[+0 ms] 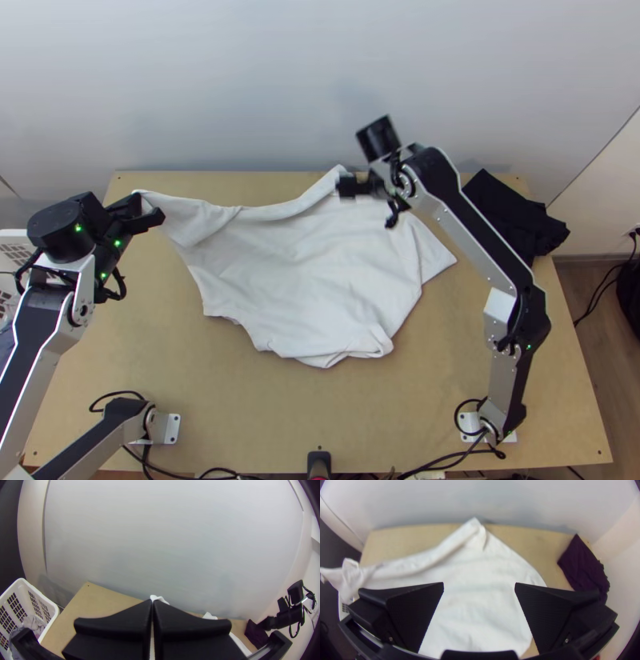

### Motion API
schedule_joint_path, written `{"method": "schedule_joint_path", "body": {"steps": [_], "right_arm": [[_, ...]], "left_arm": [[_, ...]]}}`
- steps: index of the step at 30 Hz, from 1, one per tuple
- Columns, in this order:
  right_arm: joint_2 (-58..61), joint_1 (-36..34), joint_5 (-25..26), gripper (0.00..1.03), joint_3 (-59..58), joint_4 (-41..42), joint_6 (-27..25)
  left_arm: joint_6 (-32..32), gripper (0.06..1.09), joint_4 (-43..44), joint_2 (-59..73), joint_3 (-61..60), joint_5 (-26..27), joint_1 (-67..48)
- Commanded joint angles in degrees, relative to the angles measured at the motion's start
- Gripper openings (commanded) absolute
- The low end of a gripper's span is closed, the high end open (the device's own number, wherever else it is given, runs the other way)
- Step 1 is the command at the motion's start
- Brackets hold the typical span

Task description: Fold the t-shirt

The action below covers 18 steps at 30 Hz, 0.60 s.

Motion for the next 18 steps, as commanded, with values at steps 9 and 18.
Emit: {"method": "schedule_joint_path", "body": {"steps": [9, 18], "right_arm": [[-22.9, 1.5, -9.1, 0.99, -19.7, -16.2, -0.3], [-35.5, 8.1, -2.6, 0.99, -32.4, -15.3, -1.1]], "left_arm": [[-0.7, 0.09, -0.1, -1.1, -0.8, -0.5, -0.6], [-0.6, 0.09, -2.0, -2.6, -0.9, -0.5, -1.0]]}}
